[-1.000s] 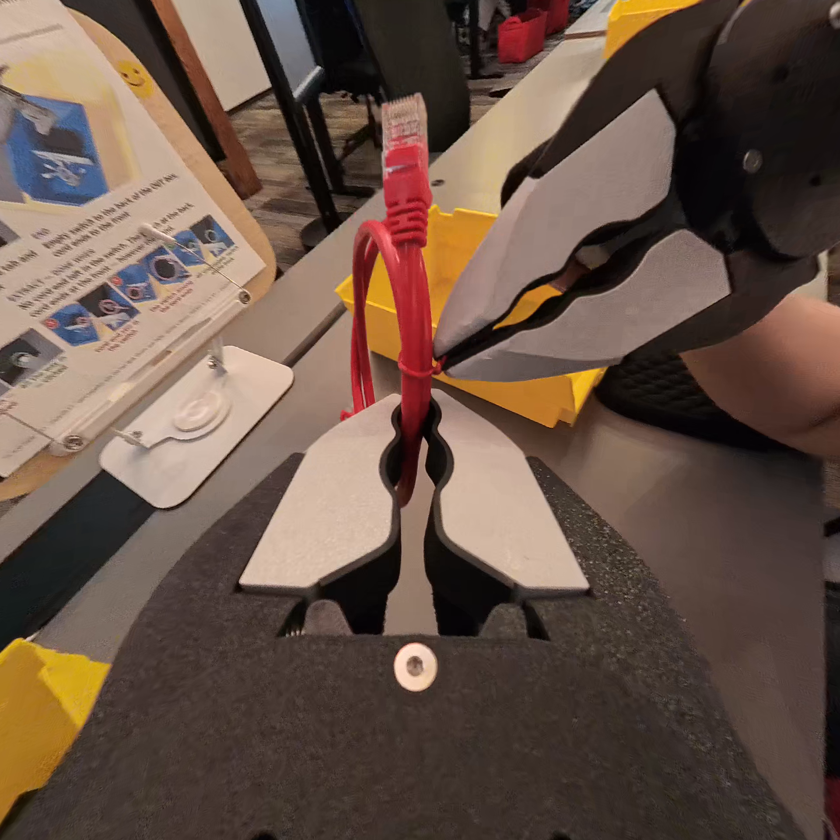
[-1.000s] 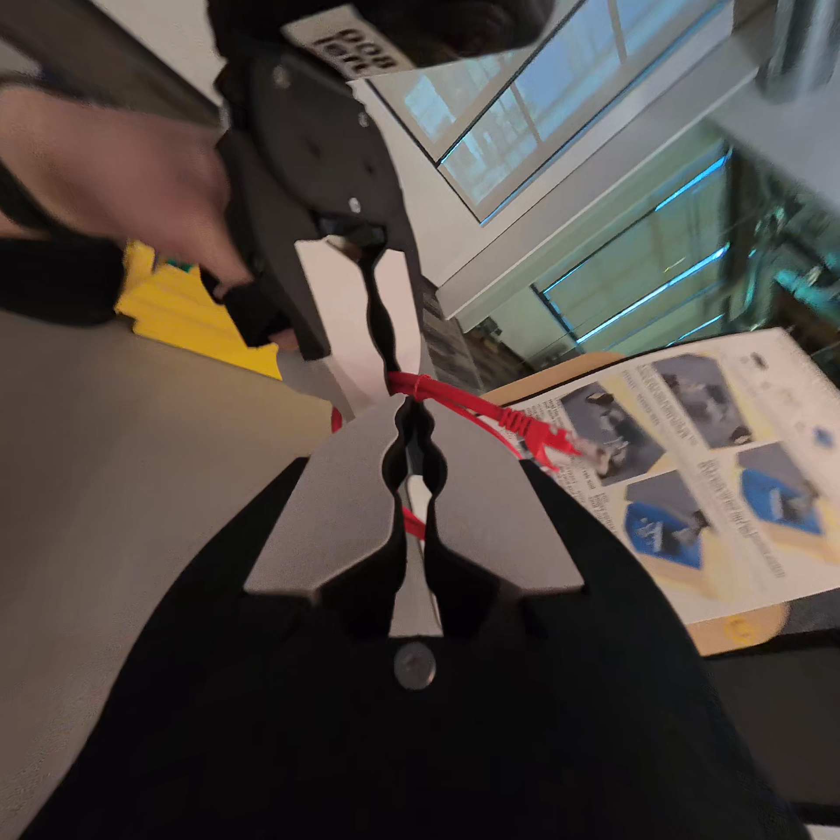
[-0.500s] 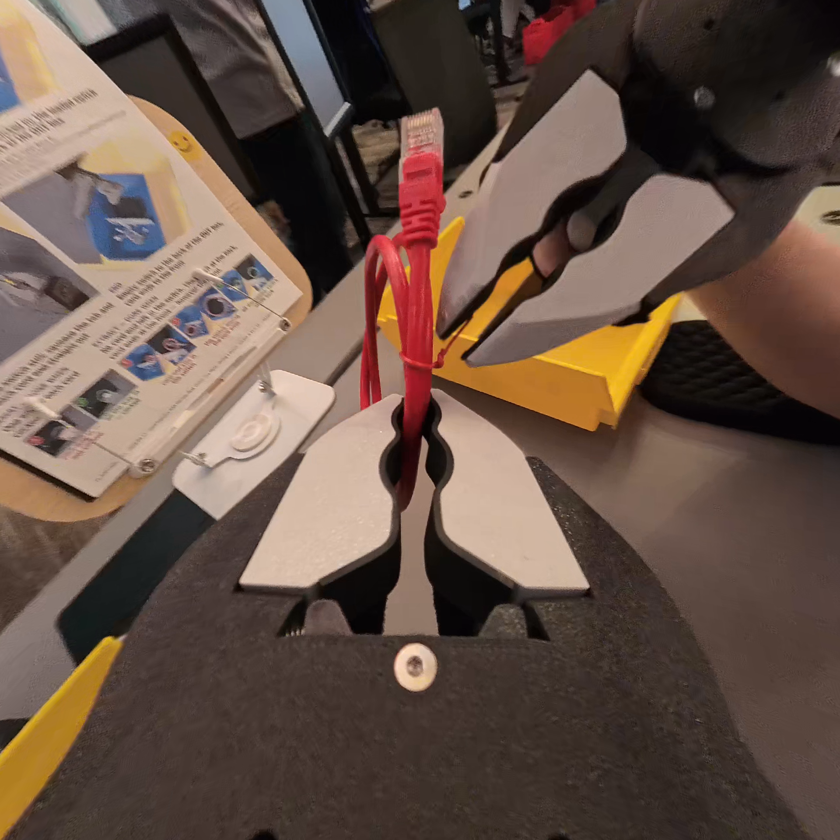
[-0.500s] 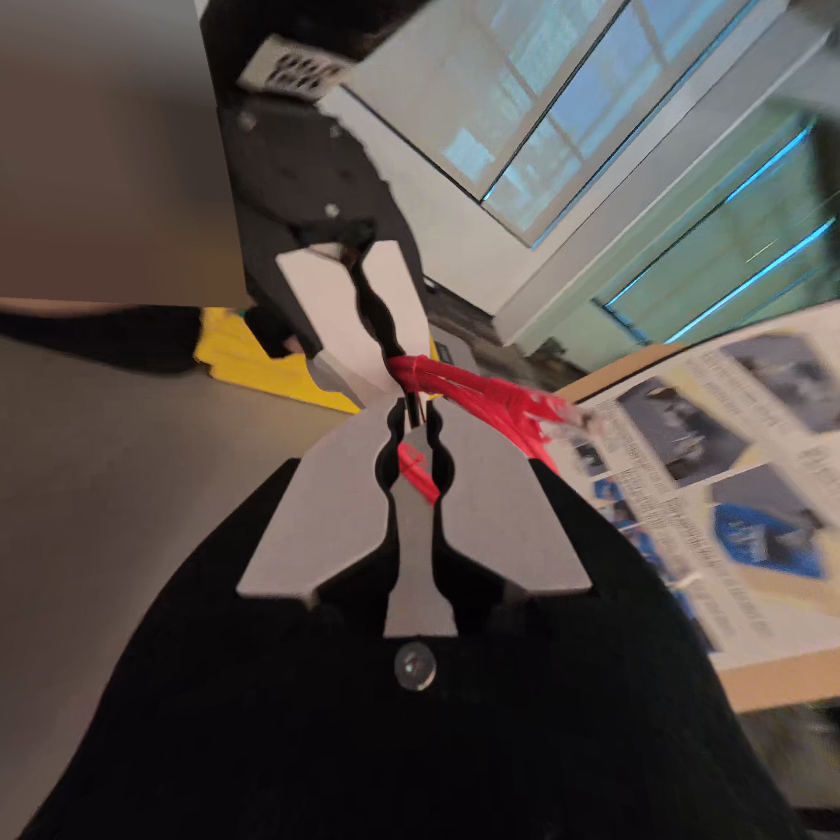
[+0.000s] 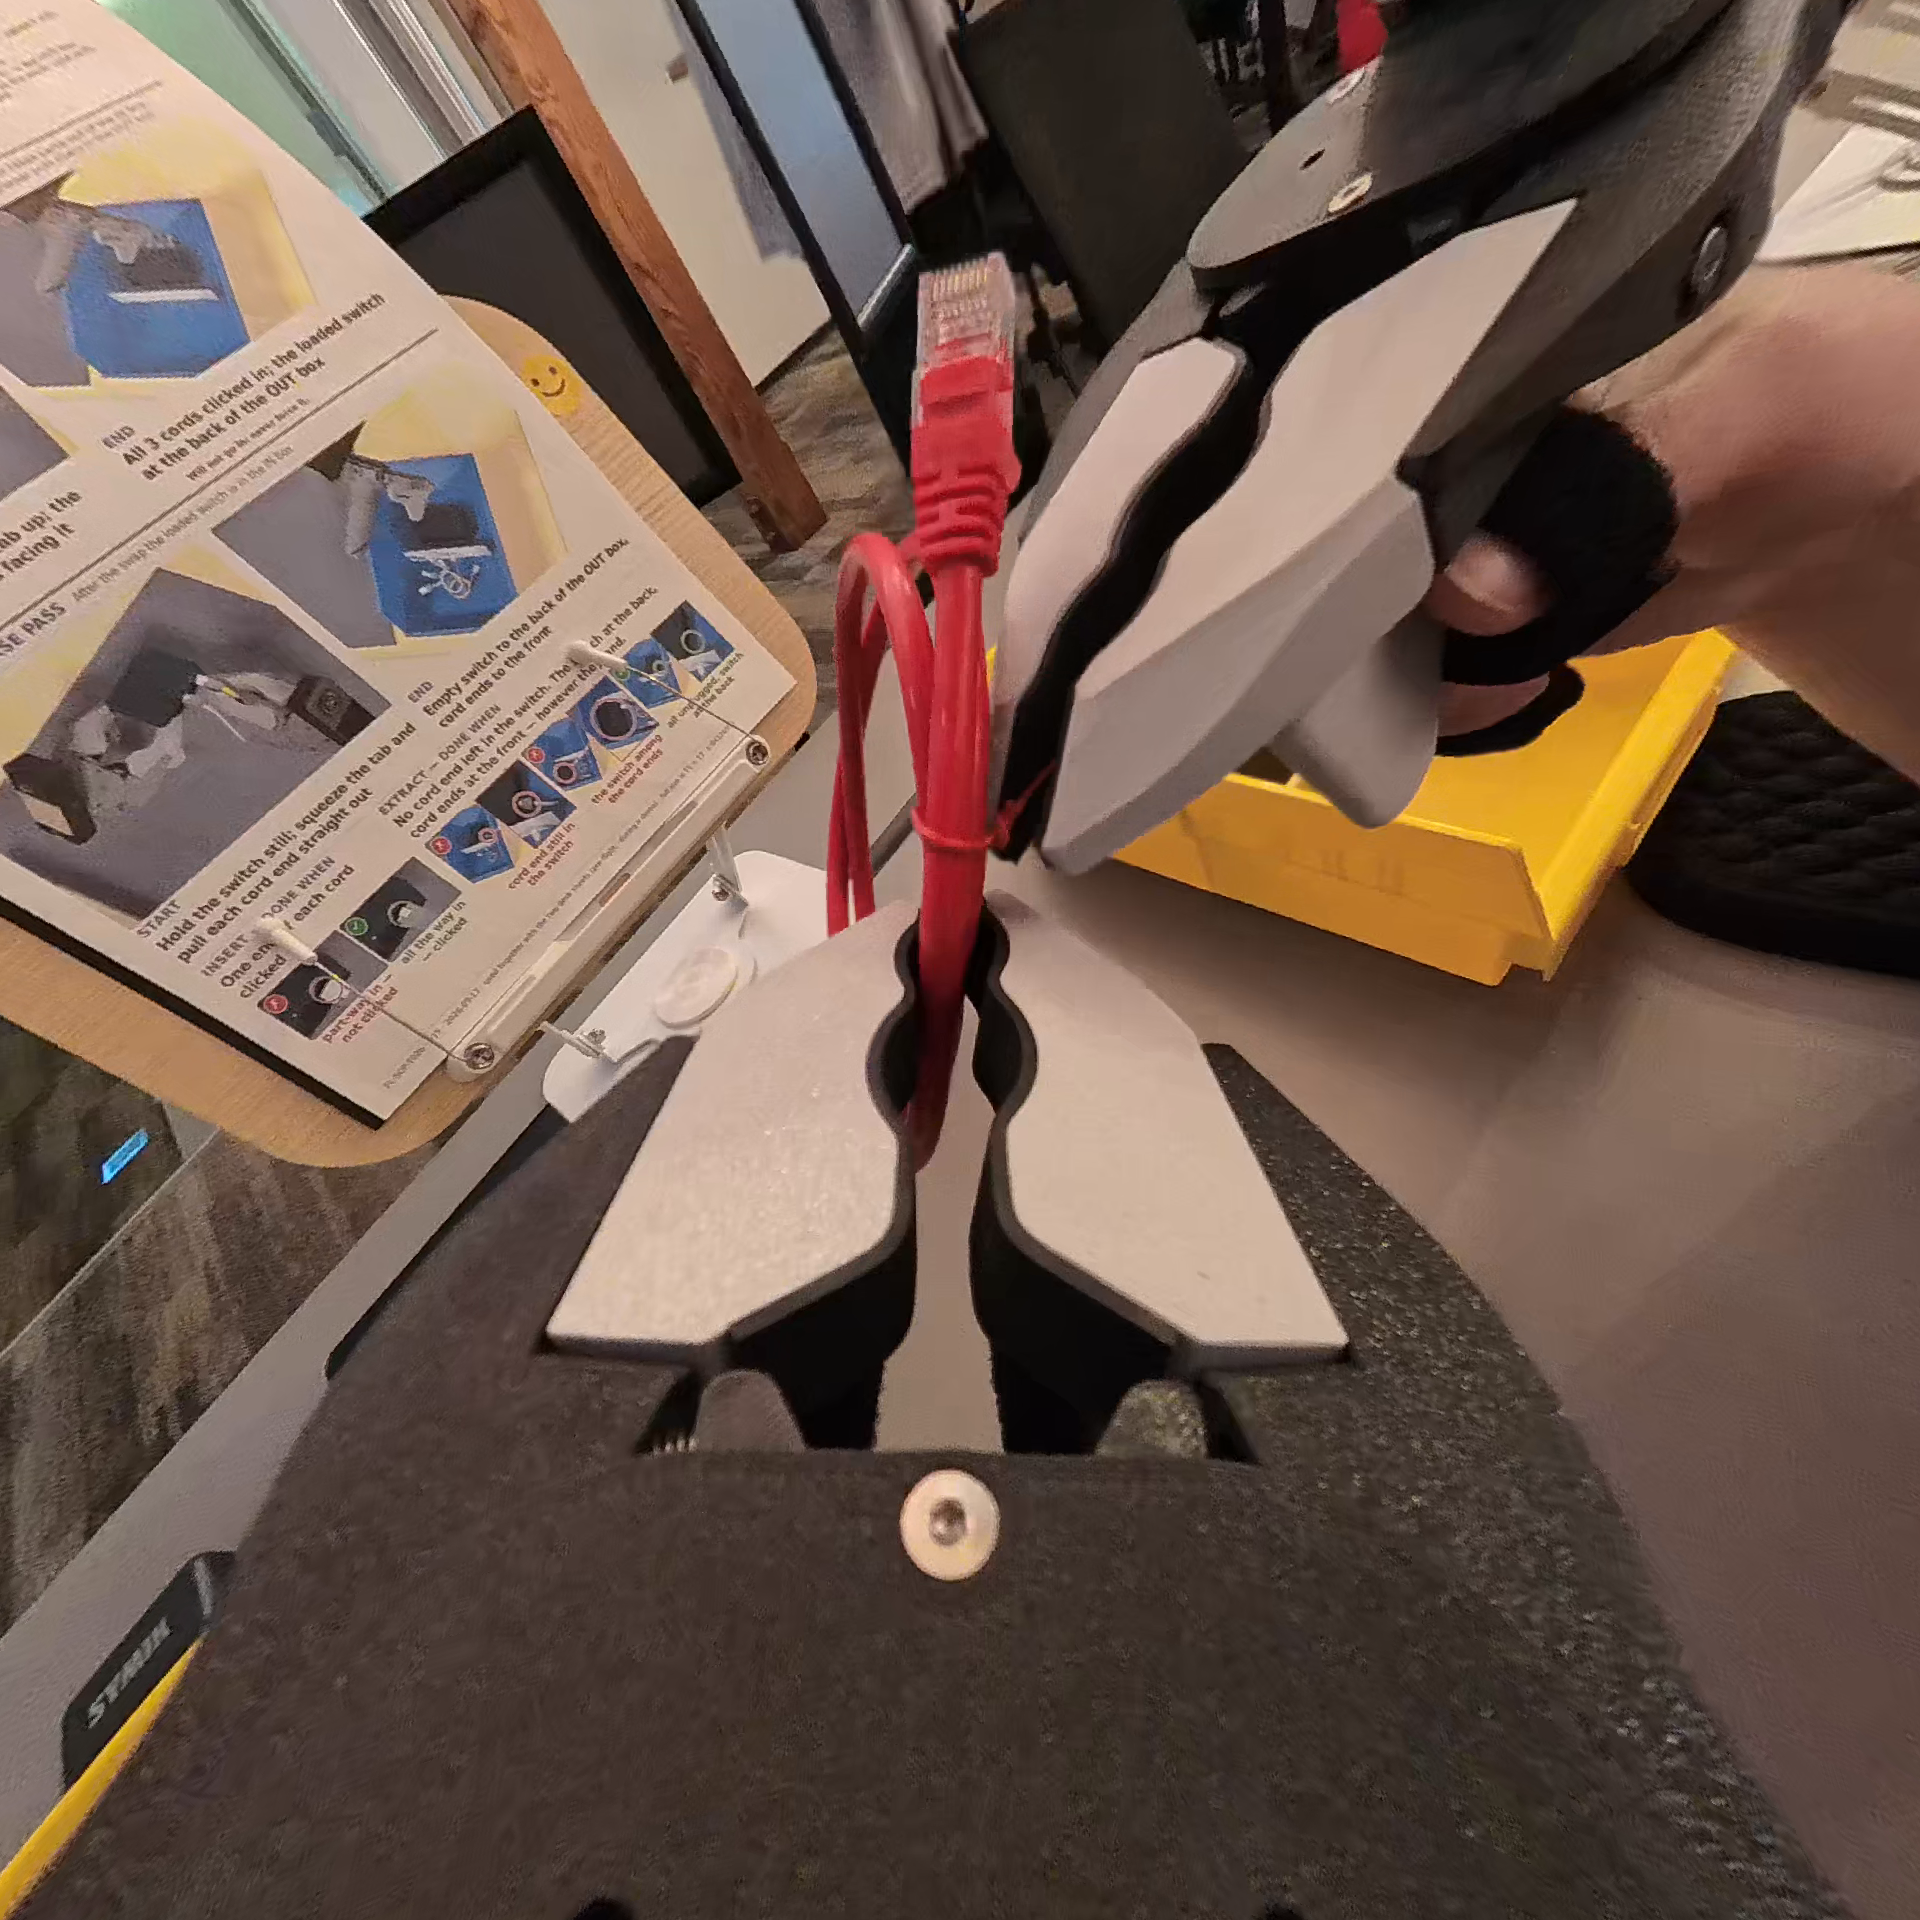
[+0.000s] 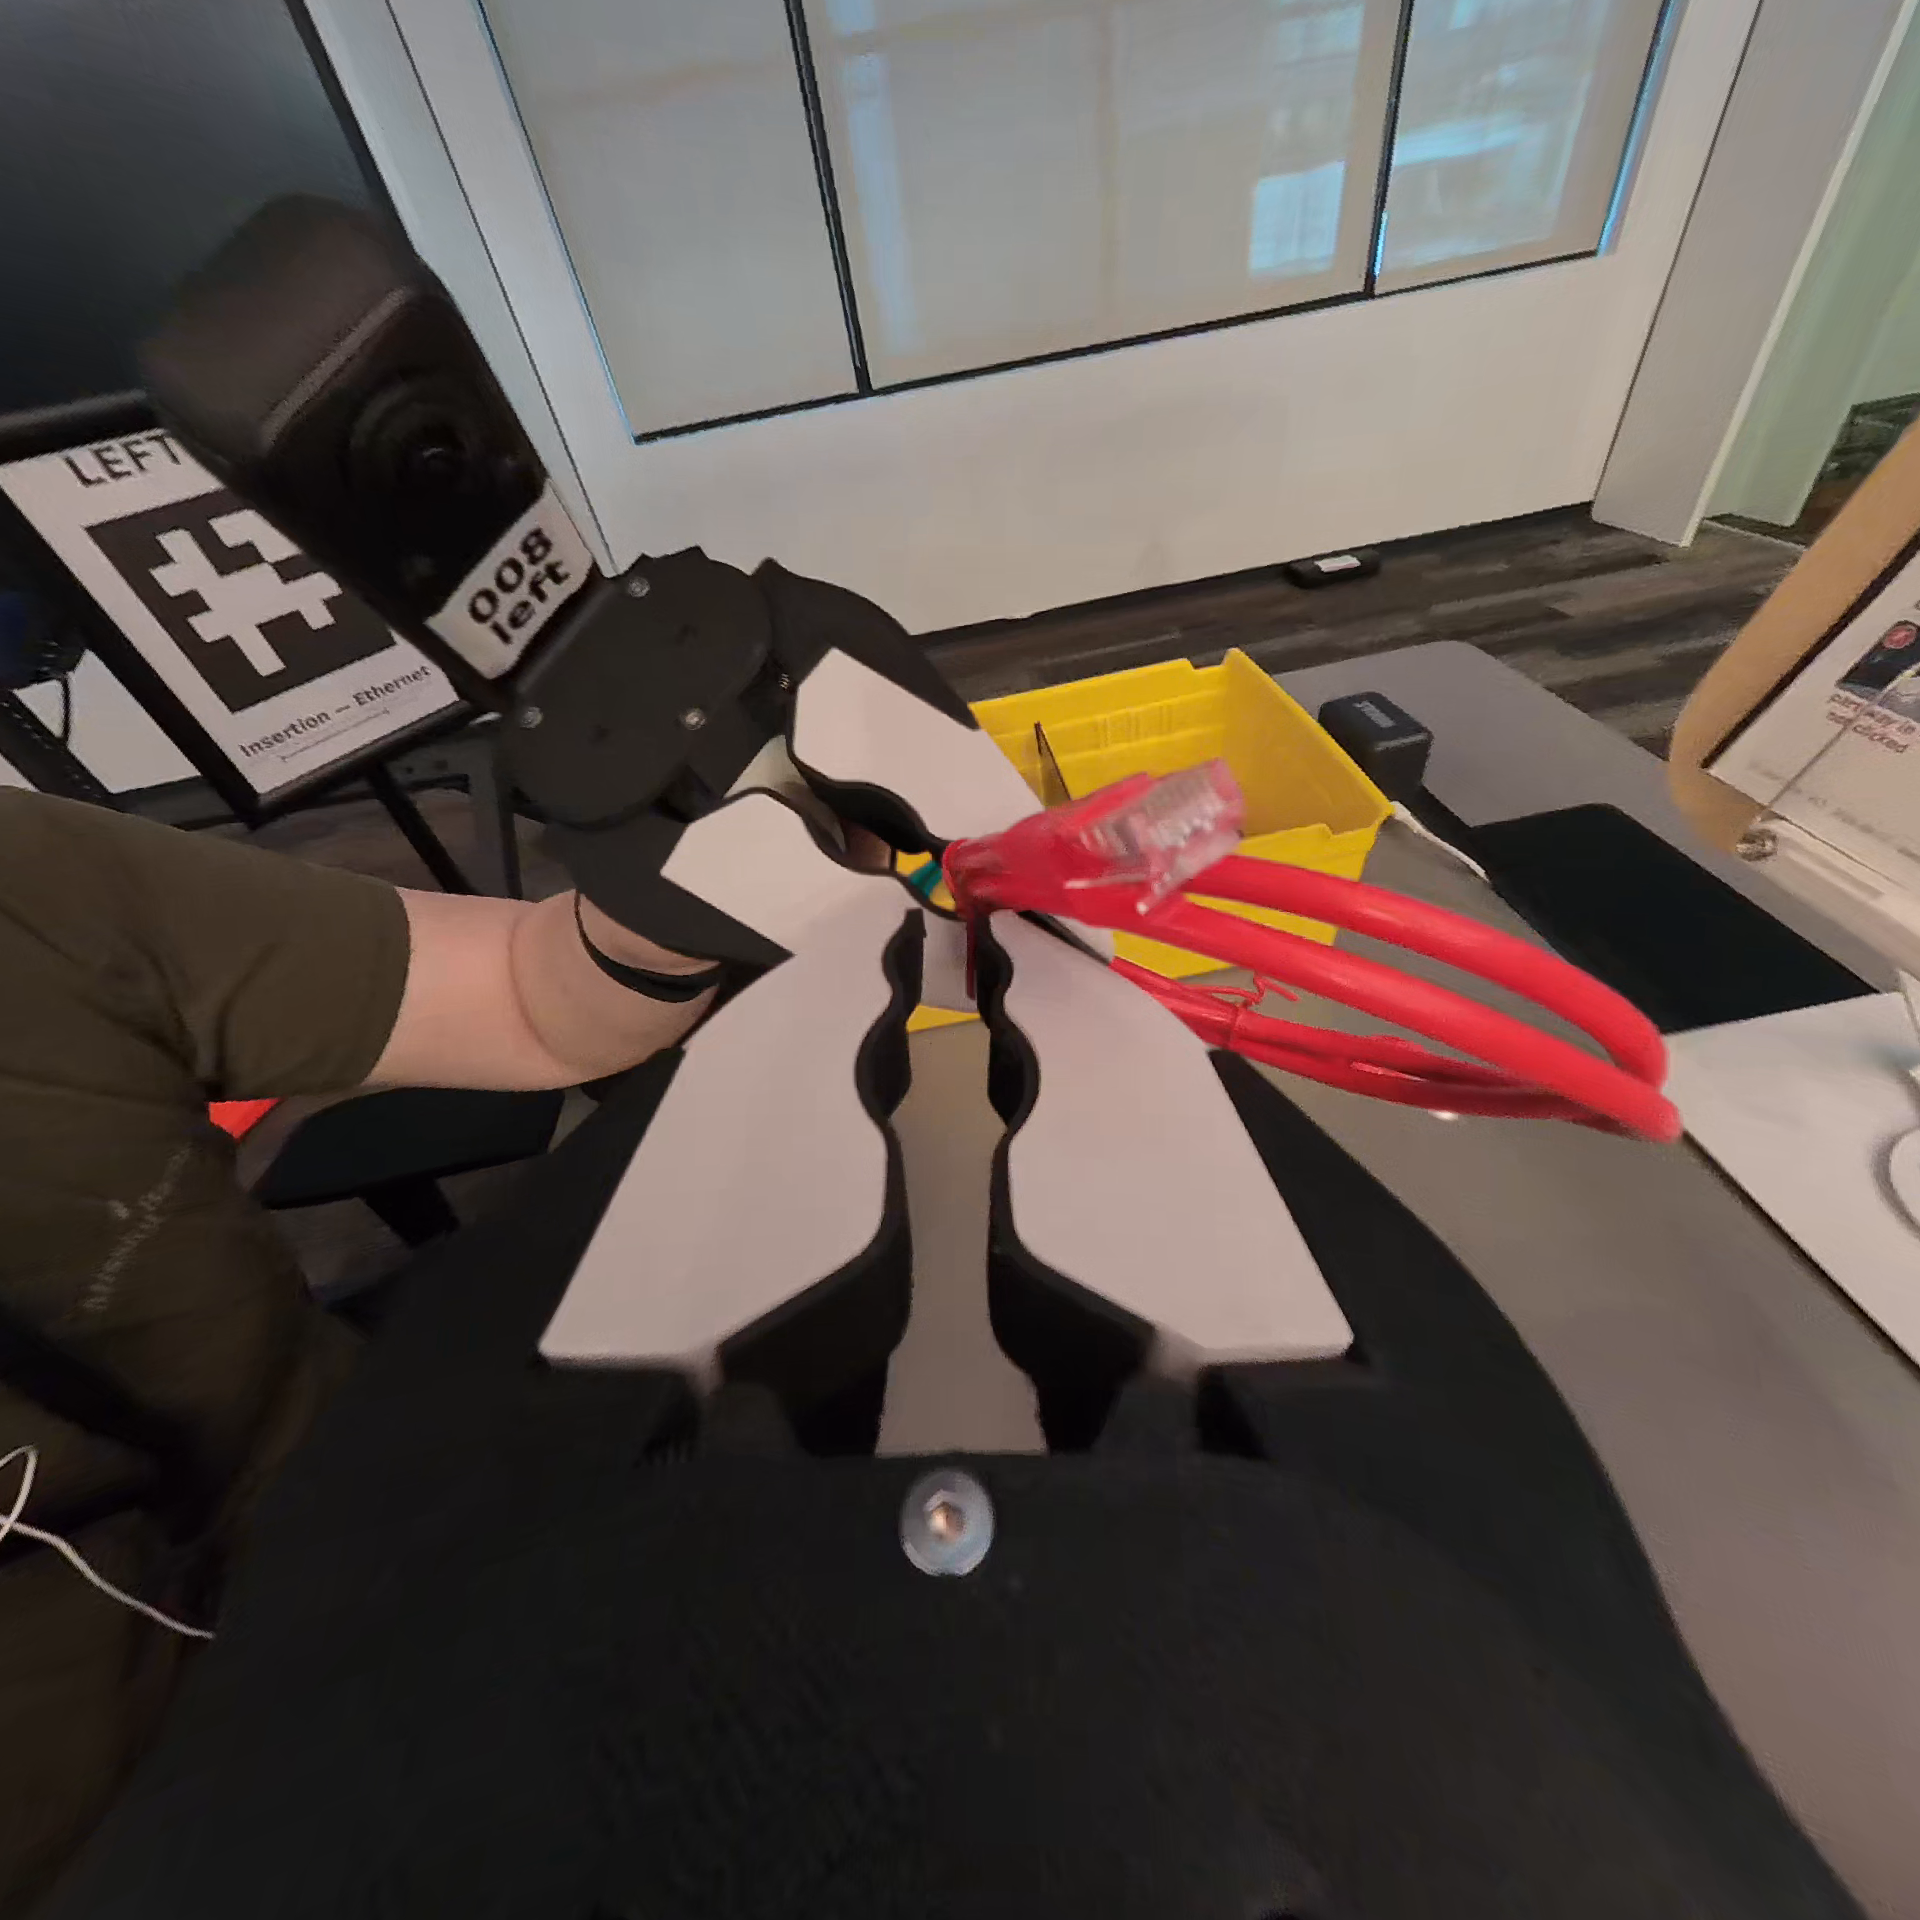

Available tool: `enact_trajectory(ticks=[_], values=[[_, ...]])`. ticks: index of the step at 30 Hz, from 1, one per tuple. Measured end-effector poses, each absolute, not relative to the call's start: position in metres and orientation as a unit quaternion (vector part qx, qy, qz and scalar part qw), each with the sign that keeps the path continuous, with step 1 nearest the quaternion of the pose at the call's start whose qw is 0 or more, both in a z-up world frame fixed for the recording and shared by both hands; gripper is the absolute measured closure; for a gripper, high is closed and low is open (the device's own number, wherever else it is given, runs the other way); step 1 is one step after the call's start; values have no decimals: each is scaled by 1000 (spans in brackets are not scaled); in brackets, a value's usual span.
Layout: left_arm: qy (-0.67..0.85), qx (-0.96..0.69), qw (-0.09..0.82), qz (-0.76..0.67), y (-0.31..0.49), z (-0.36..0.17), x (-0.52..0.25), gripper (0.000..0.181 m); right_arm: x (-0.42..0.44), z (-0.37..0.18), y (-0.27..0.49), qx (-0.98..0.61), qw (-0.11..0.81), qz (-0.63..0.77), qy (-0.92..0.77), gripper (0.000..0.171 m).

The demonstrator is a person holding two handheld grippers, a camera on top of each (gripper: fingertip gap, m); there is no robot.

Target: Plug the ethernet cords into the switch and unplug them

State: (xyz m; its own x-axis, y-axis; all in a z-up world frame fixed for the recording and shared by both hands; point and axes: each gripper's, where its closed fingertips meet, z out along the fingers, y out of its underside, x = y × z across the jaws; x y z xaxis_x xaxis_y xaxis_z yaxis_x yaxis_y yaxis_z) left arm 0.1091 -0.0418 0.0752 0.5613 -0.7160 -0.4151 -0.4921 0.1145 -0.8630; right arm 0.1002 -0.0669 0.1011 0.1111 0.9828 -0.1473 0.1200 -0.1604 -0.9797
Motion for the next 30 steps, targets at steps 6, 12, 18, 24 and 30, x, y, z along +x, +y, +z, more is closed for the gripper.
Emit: enact_trajectory(ticks=[6,12,18,24,30], values=[[460,-664,586,-63,-37,70,106,176,99,96,-62,-628,431,487,-428,161],[464,-667,583,-32,-33,65,104,176,100,92,-55,-650,434,471,-409,168],[453,-690,554,-113,-34,61,106,176,99,90,-51,-613,538,286,-503,170],[437,-698,525,-217,-43,68,107,176,98,101,-54,-514,638,87,-566,170],[432,-703,511,-239,-44,65,109,176,100,99,-53,-405,673,-117,-608,170]])
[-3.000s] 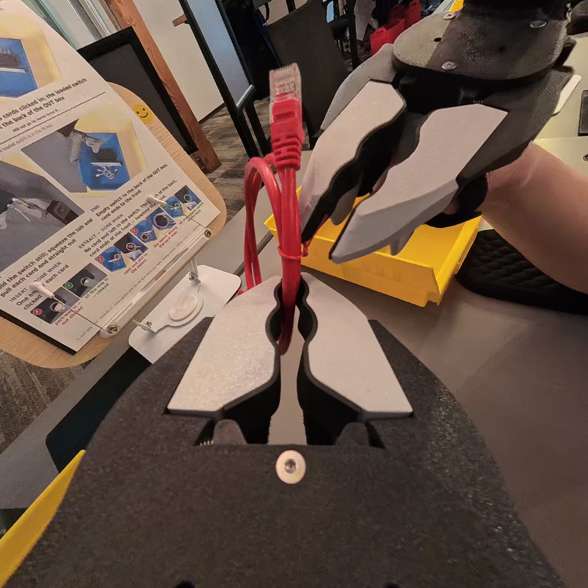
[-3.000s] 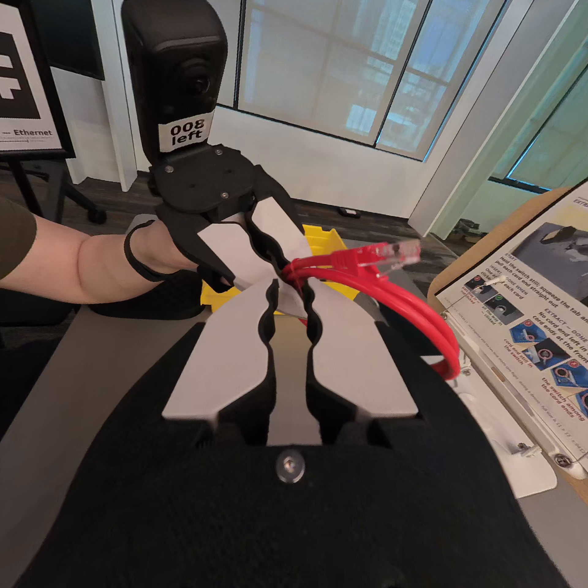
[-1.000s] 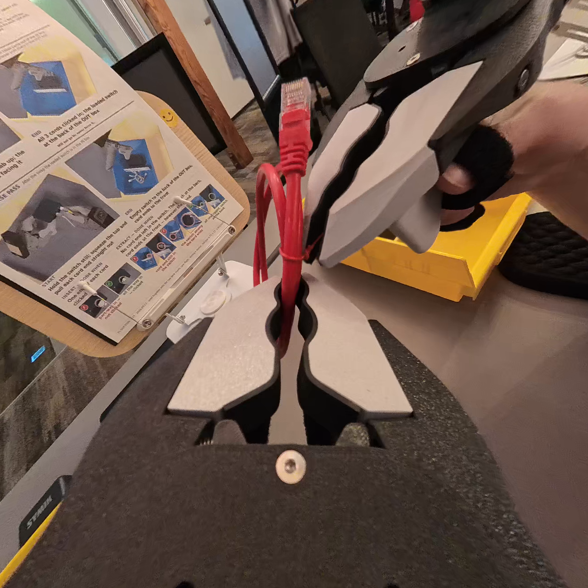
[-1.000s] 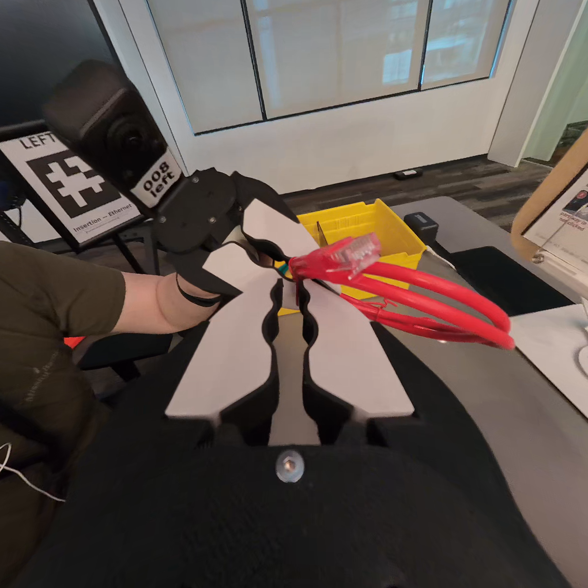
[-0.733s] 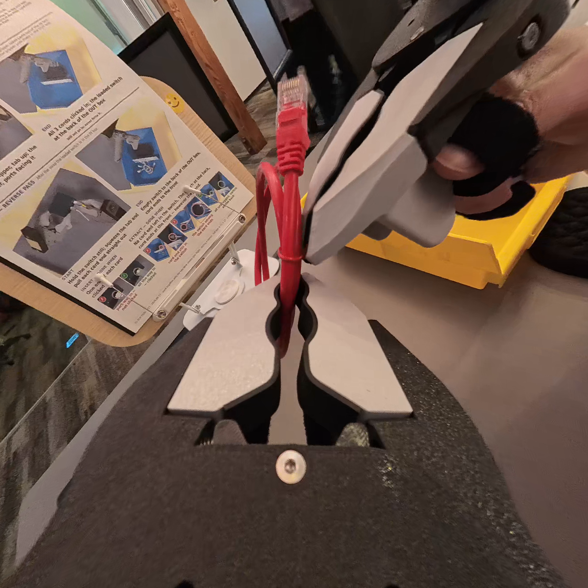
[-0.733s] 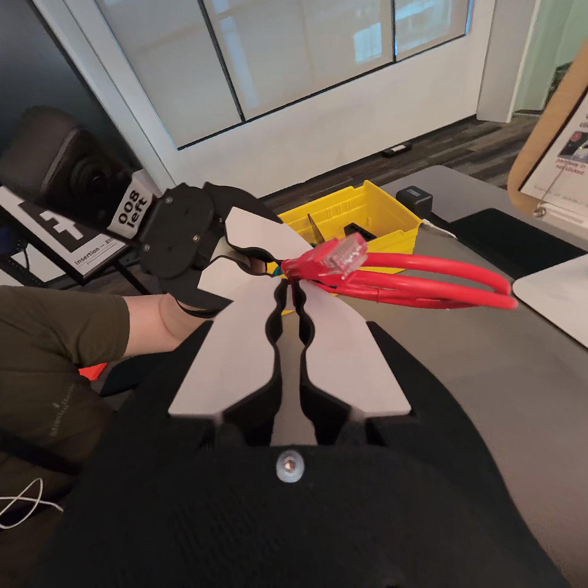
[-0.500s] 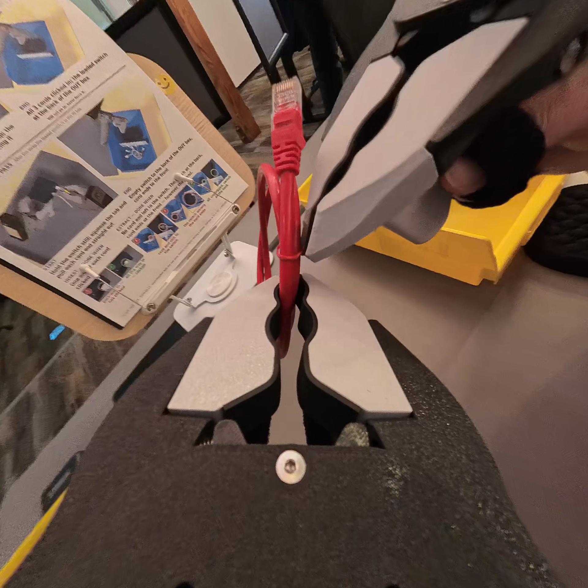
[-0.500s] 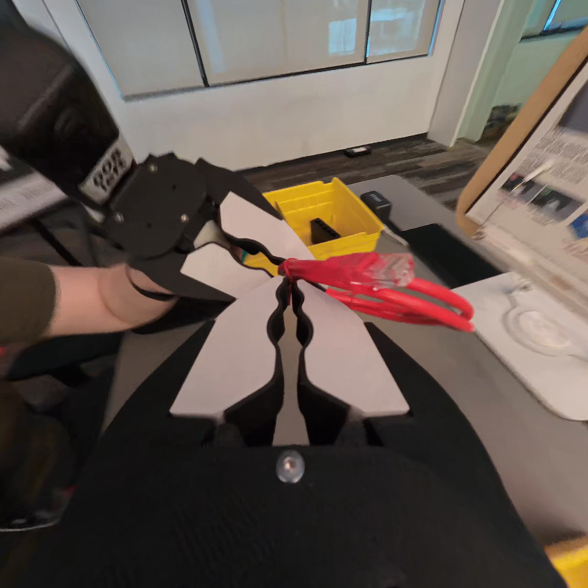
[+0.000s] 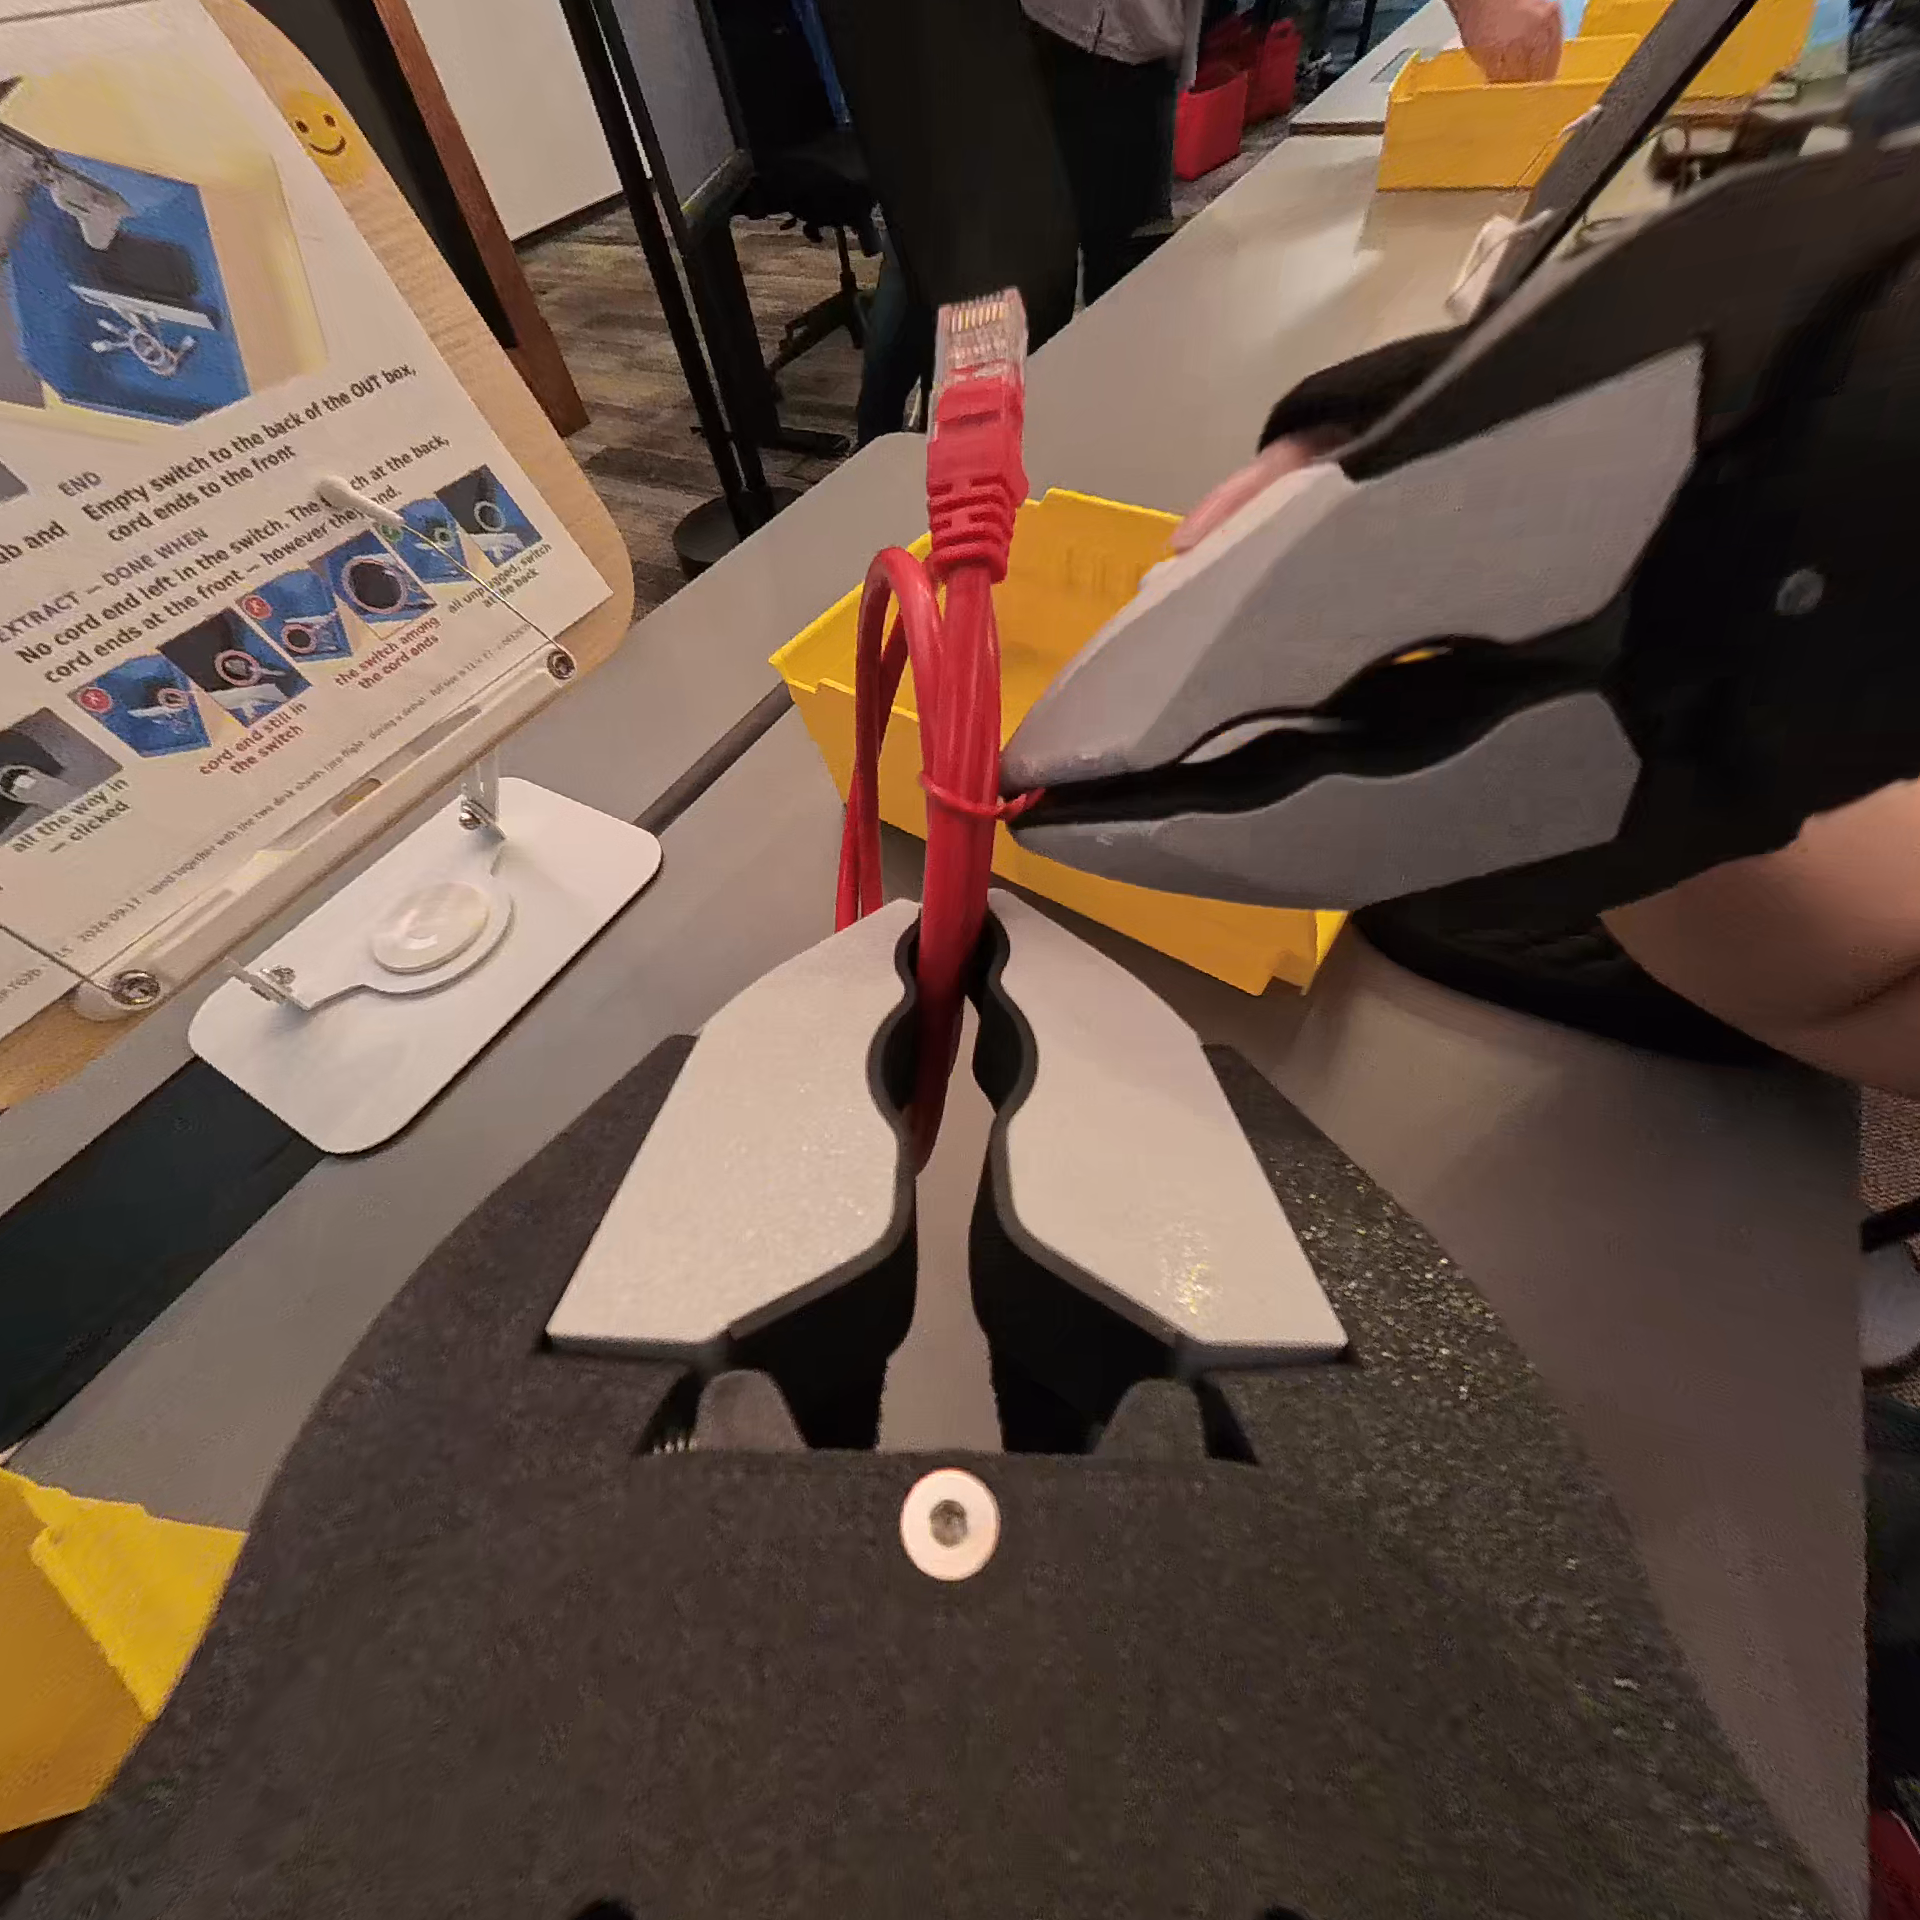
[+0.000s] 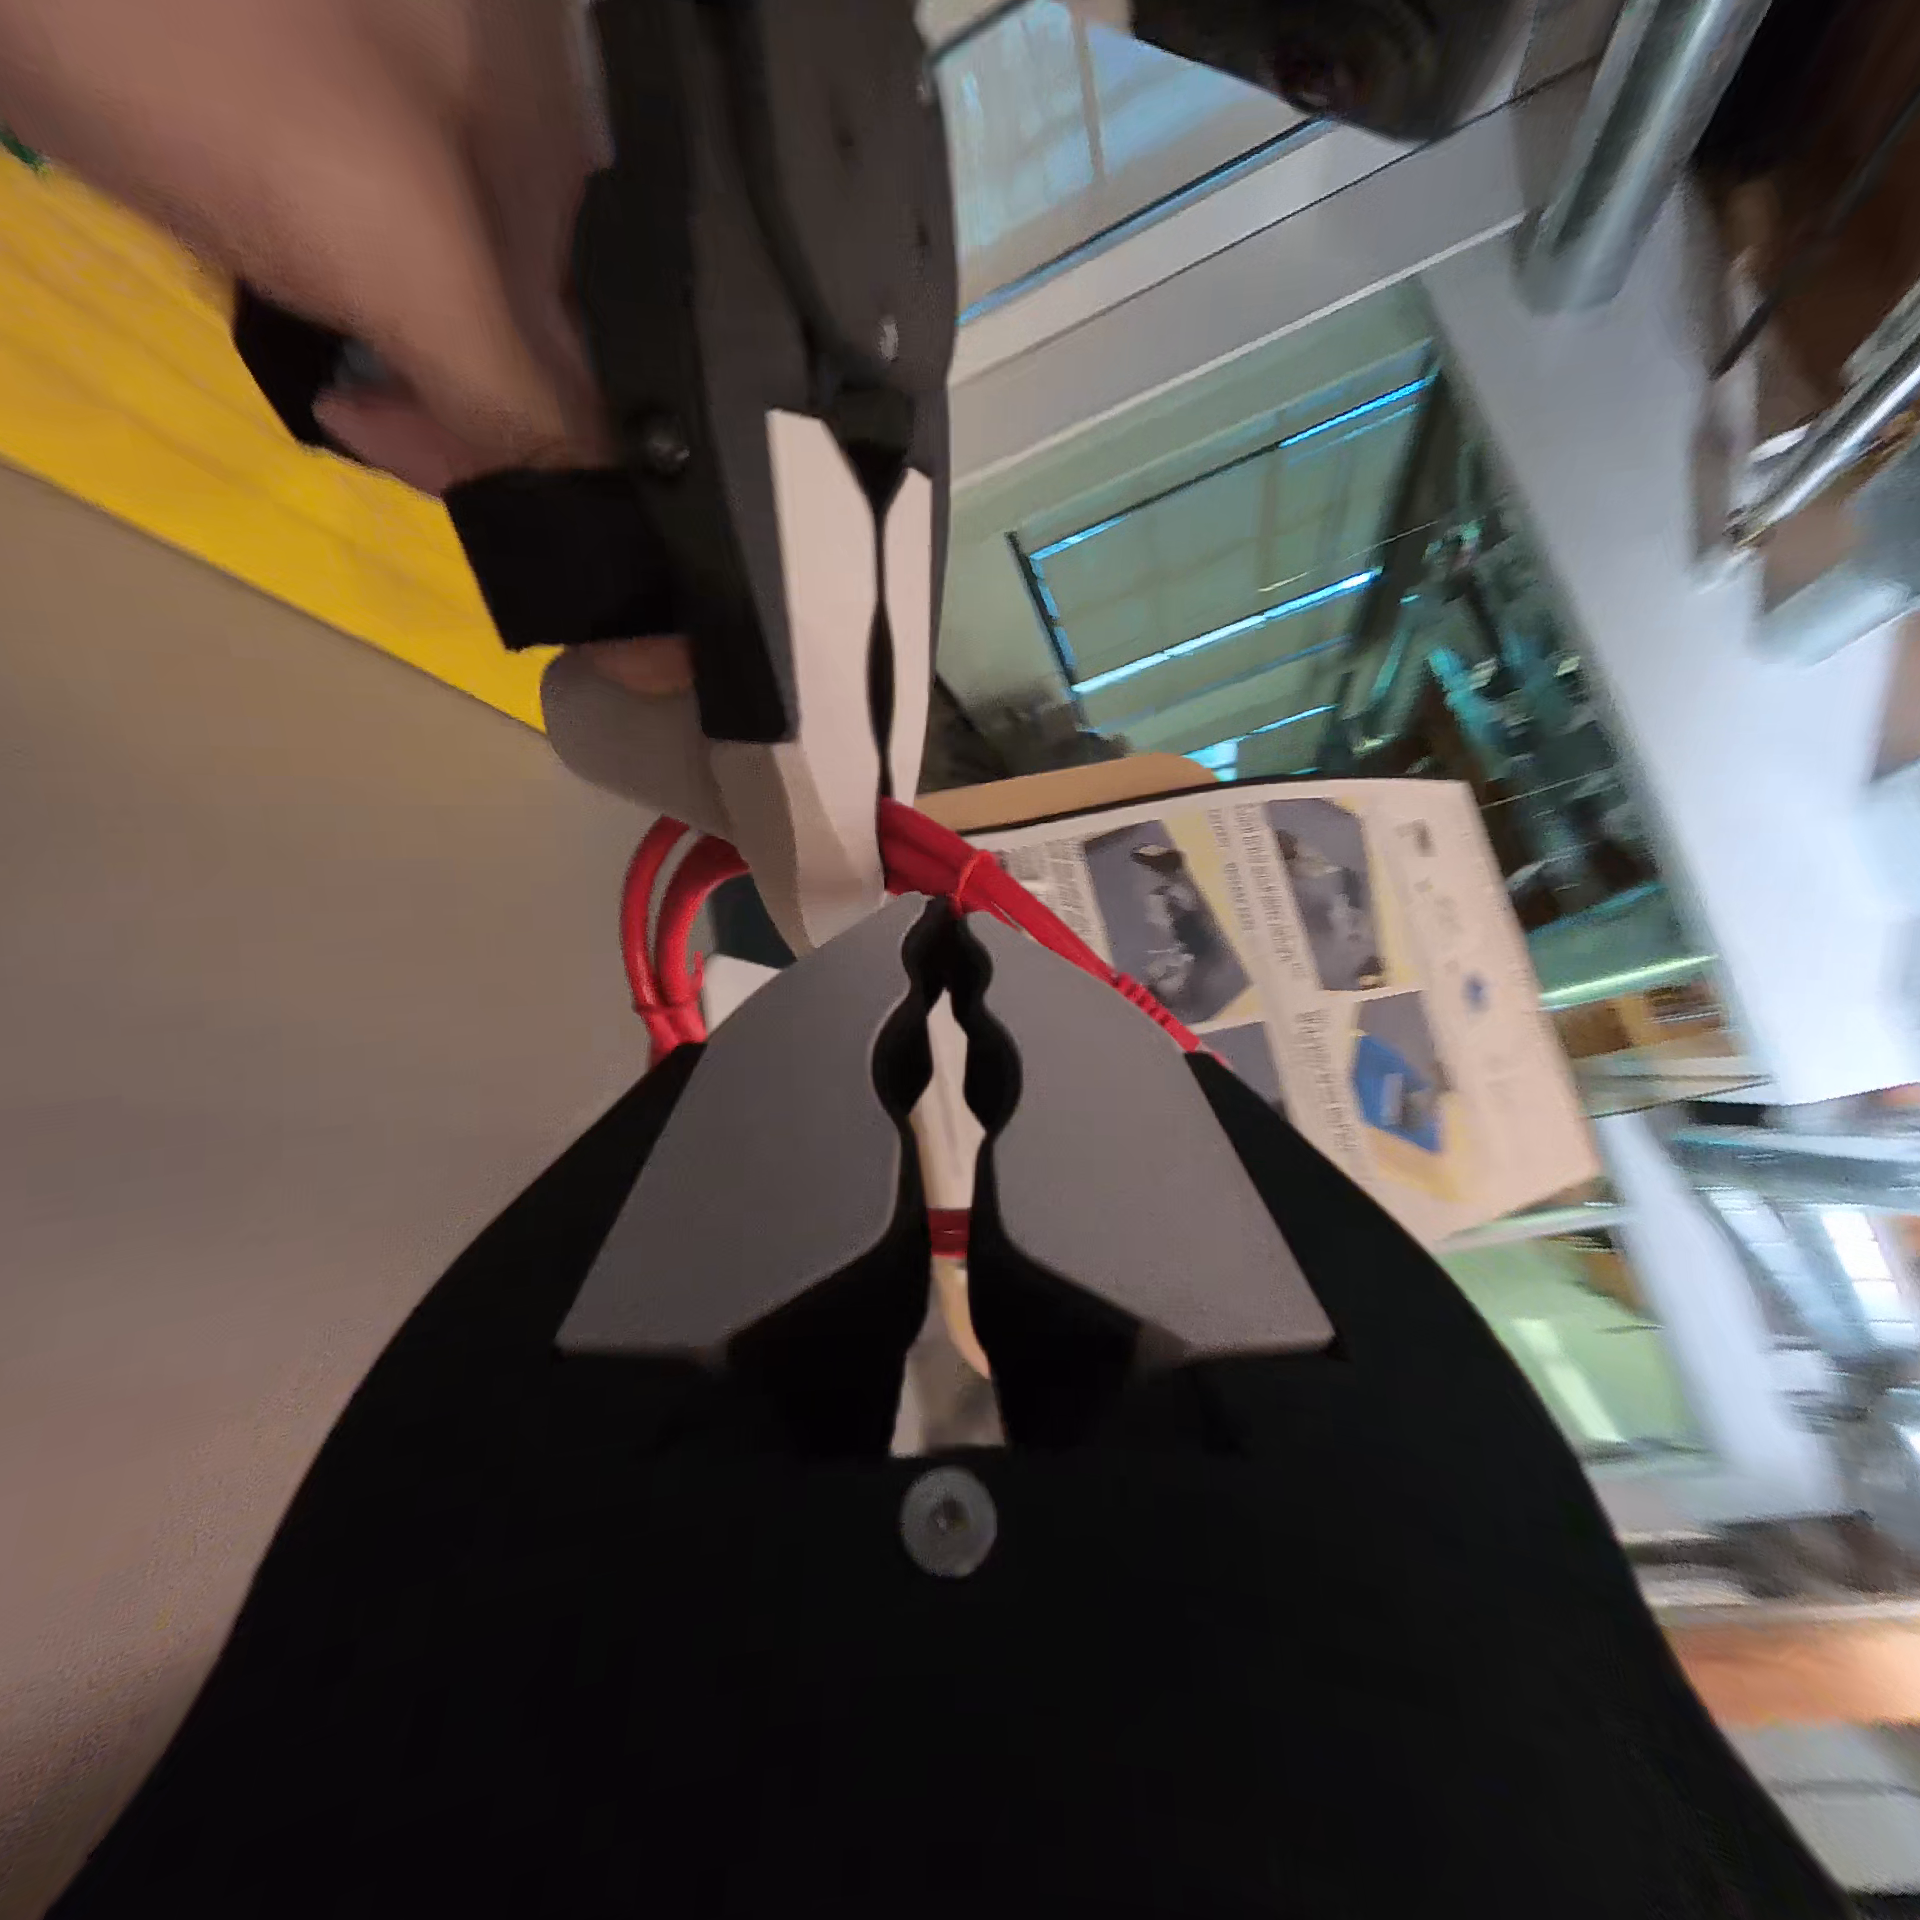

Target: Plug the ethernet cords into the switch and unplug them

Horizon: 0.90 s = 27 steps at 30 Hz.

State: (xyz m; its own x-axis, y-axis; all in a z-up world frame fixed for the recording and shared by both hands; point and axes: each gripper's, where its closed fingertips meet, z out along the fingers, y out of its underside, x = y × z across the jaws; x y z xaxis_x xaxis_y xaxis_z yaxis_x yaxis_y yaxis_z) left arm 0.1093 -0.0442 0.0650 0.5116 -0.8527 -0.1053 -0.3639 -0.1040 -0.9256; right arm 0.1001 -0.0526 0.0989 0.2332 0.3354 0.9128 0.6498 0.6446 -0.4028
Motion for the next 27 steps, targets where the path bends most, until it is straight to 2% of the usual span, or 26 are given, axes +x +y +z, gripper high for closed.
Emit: enact_trajectory(ticks=[4,7,12,16,21,24,27], values=[[430,-707,500,-256,-46,63,111,176,101,98,-53,-337,679,-215,-615,170],[433,-700,512,-246,-45,66,110,176,100,100,-53,-332,694,-194,-609,170],[433,-690,548,-191,-40,73,103,176,102,102,-53,-450,671,50,-587,167],[432,-680,570,-162,-37,78,99,176,104,106,-54,-553,594,265,-521,149],[436,-664,595,-122,-37,82,99,176,97,112,-62,-592,482,481,-431,151],[439,-663,599,-97,-35,80,99,176,98,114,-60,-596,456,532,-393,159],[442,-664,595,-101,-35,78,101,176,98,110,-55,-612,452,523,-384,162]])
